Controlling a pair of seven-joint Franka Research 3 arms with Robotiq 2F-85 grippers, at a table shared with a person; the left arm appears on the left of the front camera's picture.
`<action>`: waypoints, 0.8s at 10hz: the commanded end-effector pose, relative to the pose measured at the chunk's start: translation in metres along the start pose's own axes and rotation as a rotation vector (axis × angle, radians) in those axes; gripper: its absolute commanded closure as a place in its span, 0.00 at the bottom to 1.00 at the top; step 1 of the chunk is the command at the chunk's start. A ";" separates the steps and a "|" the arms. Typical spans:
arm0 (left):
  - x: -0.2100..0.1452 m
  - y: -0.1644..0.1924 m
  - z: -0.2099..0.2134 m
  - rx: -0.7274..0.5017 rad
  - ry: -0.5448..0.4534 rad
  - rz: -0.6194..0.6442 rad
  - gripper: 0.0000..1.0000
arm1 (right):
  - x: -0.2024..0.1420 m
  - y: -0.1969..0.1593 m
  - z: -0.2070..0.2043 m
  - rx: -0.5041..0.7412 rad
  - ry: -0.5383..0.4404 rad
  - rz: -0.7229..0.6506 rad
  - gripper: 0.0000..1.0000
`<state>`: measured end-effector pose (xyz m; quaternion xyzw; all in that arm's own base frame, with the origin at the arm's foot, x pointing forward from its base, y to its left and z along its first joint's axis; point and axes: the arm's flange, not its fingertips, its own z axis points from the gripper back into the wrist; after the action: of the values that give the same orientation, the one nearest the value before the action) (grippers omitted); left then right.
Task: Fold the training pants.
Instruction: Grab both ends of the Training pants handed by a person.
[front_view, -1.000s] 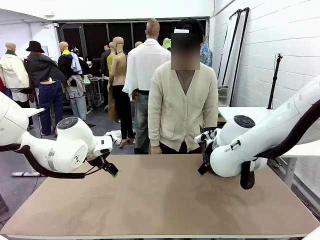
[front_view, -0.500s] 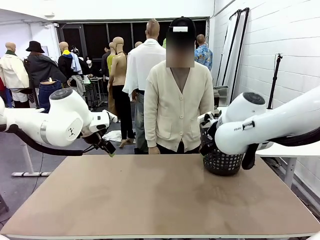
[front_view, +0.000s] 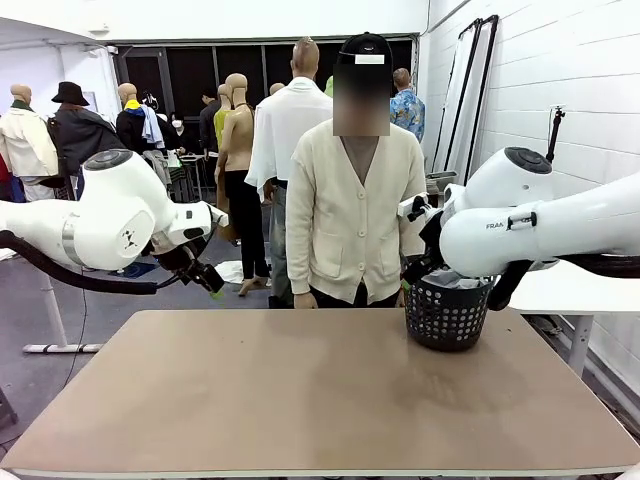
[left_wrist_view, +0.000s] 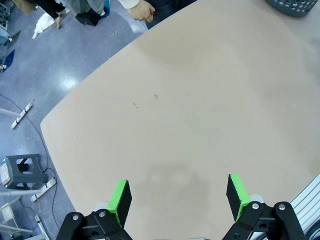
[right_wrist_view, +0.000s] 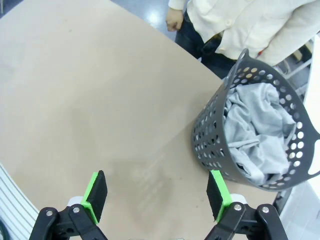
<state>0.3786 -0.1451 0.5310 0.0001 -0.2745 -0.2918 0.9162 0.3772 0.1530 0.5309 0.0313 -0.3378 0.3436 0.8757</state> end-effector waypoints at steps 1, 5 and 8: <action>0.000 0.004 0.014 -0.008 -0.007 -0.007 0.00 | 0.001 -0.008 0.008 0.042 -0.009 0.024 0.00; 0.000 0.004 0.026 -0.009 -0.017 -0.021 0.00 | 0.005 -0.012 0.017 0.029 -0.028 0.021 0.00; -0.001 0.000 0.032 -0.002 -0.029 -0.031 0.00 | 0.007 -0.011 0.020 0.028 -0.037 0.025 0.00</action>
<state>0.3649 -0.1418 0.5562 0.0002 -0.2901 -0.2947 0.9105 0.3749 0.1460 0.5529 0.0322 -0.3520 0.3466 0.8689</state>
